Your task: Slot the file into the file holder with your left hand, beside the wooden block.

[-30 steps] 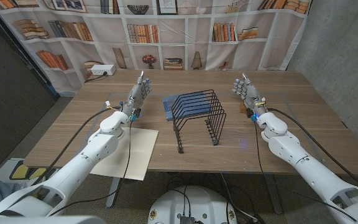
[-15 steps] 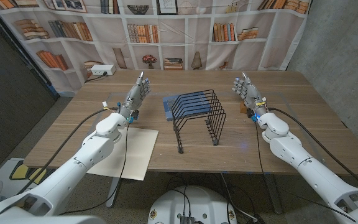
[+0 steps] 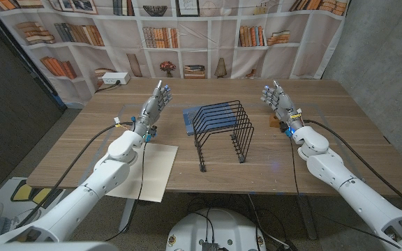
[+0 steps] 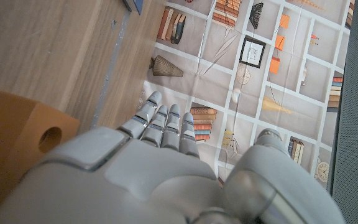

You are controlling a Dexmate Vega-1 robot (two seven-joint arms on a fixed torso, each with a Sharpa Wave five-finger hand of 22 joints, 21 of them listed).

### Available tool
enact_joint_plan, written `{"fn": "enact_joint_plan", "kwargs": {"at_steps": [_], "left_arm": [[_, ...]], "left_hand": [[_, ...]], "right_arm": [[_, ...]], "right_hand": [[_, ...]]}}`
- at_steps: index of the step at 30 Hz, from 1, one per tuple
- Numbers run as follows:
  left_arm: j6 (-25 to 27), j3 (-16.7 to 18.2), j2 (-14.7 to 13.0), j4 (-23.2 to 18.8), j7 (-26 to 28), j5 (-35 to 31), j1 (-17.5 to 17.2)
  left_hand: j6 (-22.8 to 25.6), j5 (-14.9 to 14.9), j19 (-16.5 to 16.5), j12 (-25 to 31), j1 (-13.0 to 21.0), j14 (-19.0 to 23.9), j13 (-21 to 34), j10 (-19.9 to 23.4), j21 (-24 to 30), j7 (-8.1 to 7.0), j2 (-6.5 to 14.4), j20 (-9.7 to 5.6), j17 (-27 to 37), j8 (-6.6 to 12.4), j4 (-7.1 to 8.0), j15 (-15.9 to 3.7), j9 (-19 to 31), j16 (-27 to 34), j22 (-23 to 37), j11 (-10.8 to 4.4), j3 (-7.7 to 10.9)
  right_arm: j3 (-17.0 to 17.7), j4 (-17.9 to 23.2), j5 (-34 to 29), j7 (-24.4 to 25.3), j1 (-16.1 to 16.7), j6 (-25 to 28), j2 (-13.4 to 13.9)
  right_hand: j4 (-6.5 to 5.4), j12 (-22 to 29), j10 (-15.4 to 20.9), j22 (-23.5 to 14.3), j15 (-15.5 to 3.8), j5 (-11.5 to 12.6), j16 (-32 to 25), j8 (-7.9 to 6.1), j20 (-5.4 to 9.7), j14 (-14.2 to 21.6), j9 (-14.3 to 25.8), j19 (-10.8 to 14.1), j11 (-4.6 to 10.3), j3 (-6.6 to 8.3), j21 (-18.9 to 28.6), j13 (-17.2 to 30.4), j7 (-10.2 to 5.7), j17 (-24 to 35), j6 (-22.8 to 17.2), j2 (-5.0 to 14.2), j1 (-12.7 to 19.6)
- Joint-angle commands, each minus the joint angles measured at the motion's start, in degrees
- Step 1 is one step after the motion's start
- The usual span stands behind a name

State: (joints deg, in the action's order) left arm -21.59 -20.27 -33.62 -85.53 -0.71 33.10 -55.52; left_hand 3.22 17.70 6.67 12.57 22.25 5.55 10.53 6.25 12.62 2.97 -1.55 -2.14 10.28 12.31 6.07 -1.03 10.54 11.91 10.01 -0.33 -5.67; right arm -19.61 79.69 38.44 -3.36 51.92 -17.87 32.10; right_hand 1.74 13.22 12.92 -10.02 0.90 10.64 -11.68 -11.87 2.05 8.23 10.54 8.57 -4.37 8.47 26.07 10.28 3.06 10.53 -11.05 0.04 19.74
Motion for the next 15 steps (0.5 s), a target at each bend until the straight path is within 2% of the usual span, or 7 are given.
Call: {"fn": "enact_joint_plan", "kwargs": {"at_steps": [1, 7, 15], "left_arm": [[-0.4, -0.43, -1.79, -6.01, 5.44, -6.85, -3.97], [2.83, 0.83, -5.23, -11.55, 9.19, -10.57, -7.16], [0.62, 3.01, -7.62, -13.26, 8.96, -10.69, -11.19]], "left_hand": [[0.79, 0.24, 0.77, 0.54, 0.56, 0.92, 0.29, 0.71, 0.36, -0.03, -0.14, -1.65, 0.1, 0.36, -0.37, 0.05, 0.14, 0.25, 0.13, -0.15, -0.24], [1.08, 0.36, 1.17, 0.5, 1.19, 1.09, 0.3, 0.98, 0.36, -0.17, -0.07, -1.64, 0.08, 0.37, -0.67, 0.07, 0.15, 0.13, 0.12, -0.23, -0.18], [1.71, 0.58, 2.59, 0.54, 2.71, 2.26, 0.31, 1.87, 0.57, -0.46, 0.01, -2.02, 0.05, 0.39, -1.42, -0.51, 0.17, 0.18, 0.1, -0.38, 0.0]], "right_arm": [[0.89, -1.47, 3.08, -6.07, -0.65, 0.58, 1.99], [1.51, 1.29, 1.66, -3.54, 1.16, -0.79, 2.5], [1.82, 4.05, -0.03, 0.51, 3.79, -2.4, 1.81]], "right_hand": [[0.07, -0.2, 0.34, -0.06, 0.2, 0.29, 0.1, 0.17, 2.46, 0.2, 0.13, 0.38, -0.18, -0.07, -0.1, 0.19, 0.07, 0.16, -0.6, 0.05, -0.04], [0.05, -0.27, 0.24, -0.06, 0.19, 0.29, 0.13, 0.22, 2.42, 0.19, 0.13, 0.37, -0.18, -0.12, -0.21, 0.19, 0.06, 0.18, -0.56, 0.05, -0.13], [0.09, -0.3, 0.31, -0.06, 0.19, 0.29, 0.17, 0.28, 2.39, 0.21, 0.14, 0.42, -0.11, -0.19, -0.39, 0.2, 0.05, 0.17, -0.58, 0.0, -0.18]]}}
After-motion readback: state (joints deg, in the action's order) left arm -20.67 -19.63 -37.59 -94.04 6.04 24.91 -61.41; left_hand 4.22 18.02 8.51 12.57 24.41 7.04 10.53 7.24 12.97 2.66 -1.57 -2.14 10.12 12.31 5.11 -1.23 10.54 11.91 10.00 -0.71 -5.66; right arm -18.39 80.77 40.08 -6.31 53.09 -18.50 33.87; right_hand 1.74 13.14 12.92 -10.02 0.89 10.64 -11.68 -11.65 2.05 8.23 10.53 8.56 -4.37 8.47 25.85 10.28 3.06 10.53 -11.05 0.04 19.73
